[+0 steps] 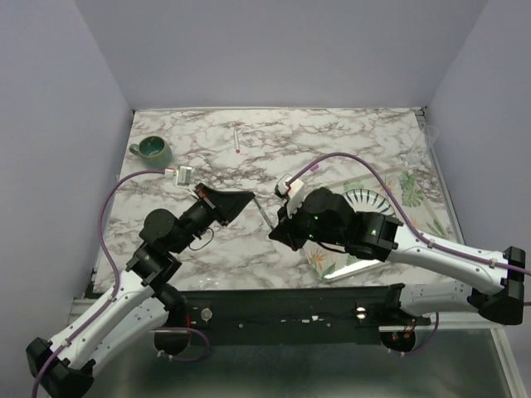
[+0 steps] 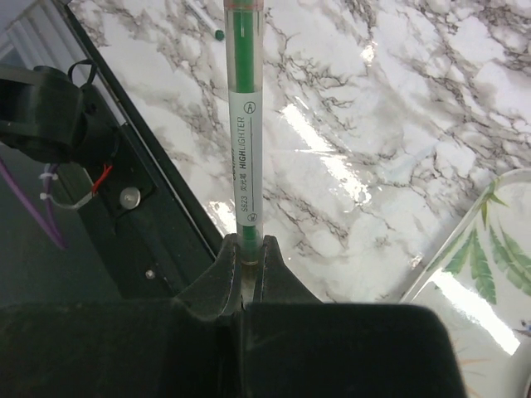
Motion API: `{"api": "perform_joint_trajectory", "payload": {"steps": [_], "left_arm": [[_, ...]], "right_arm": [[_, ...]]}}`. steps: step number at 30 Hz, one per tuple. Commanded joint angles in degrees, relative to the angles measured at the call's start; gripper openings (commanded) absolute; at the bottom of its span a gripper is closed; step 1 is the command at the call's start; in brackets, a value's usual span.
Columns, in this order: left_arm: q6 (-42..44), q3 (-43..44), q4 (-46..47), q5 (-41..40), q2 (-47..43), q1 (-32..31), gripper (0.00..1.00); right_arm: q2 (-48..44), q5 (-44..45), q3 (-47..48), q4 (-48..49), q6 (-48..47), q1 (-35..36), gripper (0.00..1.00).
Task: Insert the pens into the pen caps
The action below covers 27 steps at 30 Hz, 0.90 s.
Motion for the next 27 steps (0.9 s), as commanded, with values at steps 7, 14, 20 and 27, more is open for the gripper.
{"api": "perform_joint_trajectory", "payload": {"steps": [7, 14, 20, 27], "left_arm": [[0.7, -2.9, -11.9, 14.7, 3.3, -2.3, 0.0], [7.2, 13.0, -23.6, 9.6, 8.6, -2.1, 0.23], [9.5, 23.3, -29.3, 3.7, 11.2, -2.1, 0.66], [12.5, 30.1, -36.4, -8.8, 10.3, -2.1, 0.89]], "right_arm": [[-1.4, -1.3, 6.8, 24.6, -8.6, -2.9, 0.01], [-4.5, -14.3, -5.0, 29.6, -7.2, -2.7, 0.01], [-7.1, -14.6, -10.2, 29.6, -5.8, -2.8, 0.01], [-4.4, -5.5, -17.6, 30.4, 5.6, -2.7, 0.01]]}}
